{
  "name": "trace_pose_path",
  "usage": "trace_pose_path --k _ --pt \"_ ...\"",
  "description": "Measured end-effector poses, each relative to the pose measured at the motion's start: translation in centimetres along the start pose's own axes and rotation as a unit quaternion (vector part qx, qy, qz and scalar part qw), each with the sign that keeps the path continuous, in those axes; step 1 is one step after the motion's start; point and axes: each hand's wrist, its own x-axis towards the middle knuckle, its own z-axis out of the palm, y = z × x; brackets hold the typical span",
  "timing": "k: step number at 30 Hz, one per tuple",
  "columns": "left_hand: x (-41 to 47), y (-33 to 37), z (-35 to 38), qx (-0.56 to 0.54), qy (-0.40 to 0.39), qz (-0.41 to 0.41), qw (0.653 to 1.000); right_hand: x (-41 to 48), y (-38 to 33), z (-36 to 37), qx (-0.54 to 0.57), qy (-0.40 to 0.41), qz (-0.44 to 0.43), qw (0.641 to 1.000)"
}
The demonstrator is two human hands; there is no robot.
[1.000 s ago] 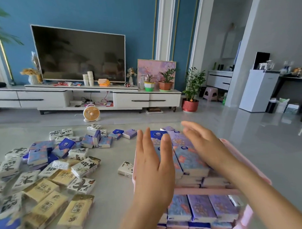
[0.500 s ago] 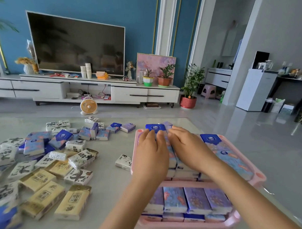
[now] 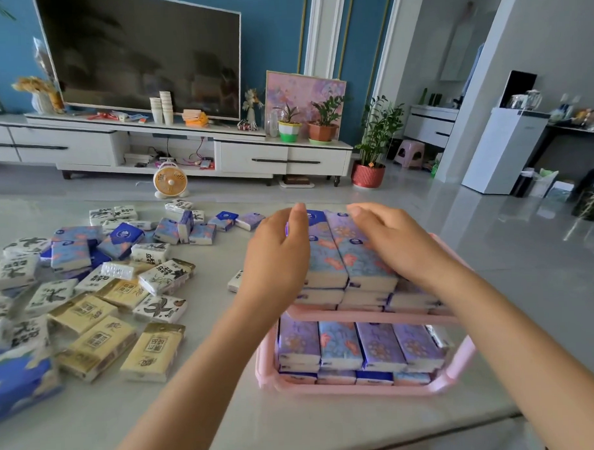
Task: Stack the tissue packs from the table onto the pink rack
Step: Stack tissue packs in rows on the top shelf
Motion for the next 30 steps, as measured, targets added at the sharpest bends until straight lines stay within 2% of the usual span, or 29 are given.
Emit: trace_pose_path --k 6,10,15,21,27,30 --pt "-1.6 -2.5 -5.1 0.04 0.03 0.037 0.998 -2.1 -3.1 0.5 0.048 0.013 -0.054 0.997" --pt "-3.1 -6.7 -9.5 0.074 0.051 -0.012 0.996 -3.2 -6.6 2.4 0.05 -0.02 -0.138 0.989" --pt "-3.0 -12.1 -15.7 0.159 0.122 -0.066 0.978 -3.5 -11.8 8.1 0.055 -0.099 -0.212 0.971" --pt "-2.9 -16.1 -21.2 0.224 0.19 -0.097 0.951 -0.6 -14.7 19.3 0.072 -0.217 -0.18 0.957" --pt "-2.3 -17.9 -25.0 0.269 0.206 -0.1 0.935 3.1 -15.0 29.0 0.062 -0.259 -0.105 0.958" --pt "-1.8 -18.8 -27.6 0.29 0.22 -0.115 0.924 4.3 -15.6 32.2 0.066 -0.252 -0.079 0.962"
